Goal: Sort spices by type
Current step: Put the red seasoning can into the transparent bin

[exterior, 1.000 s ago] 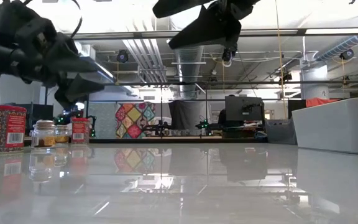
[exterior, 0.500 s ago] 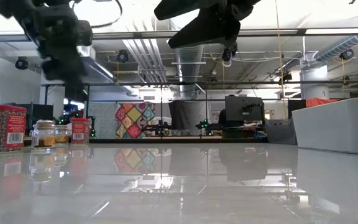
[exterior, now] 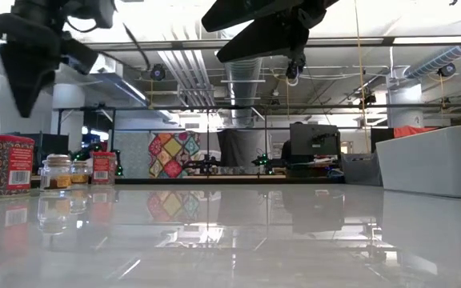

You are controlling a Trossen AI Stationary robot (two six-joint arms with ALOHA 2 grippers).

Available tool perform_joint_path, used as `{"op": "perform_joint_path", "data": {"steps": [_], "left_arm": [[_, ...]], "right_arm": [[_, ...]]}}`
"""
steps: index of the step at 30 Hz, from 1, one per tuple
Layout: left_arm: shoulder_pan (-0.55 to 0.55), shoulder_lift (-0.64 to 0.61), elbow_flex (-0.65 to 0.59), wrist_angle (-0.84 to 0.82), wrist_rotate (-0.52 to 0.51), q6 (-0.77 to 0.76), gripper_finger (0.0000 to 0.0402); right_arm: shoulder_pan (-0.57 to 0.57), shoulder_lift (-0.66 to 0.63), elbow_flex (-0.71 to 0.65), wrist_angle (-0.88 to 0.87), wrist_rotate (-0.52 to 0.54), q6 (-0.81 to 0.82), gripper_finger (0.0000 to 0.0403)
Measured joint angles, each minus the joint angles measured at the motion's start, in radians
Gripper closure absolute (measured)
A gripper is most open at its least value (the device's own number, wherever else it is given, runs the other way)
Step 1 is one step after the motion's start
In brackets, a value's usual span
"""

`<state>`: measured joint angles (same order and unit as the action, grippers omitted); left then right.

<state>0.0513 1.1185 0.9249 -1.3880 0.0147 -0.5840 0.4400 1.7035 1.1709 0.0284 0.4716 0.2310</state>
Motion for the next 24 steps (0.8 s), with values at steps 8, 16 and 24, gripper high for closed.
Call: {"op": "perform_joint_path", "data": {"steps": [8, 16, 24], "left_arm": [[0.0, 0.059, -0.004, -0.097, 0.029, 0.009, 0.017], [0.0, 0.097, -0.008, -0.151, 0.03, 0.029, 0.017], [0.0, 0.117, -0.032, -0.157, 0.031, 0.036, 0.017]], "right_arm": [[0.0, 0.0, 0.0, -0.002, 0.0, 0.0, 0.0066], [0.0, 0.0, 0.0, -0.015, -0.001, 0.004, 0.0073], [0.0, 0.0, 0.0, -0.018, -0.001, 0.004, 0.0085]]}}
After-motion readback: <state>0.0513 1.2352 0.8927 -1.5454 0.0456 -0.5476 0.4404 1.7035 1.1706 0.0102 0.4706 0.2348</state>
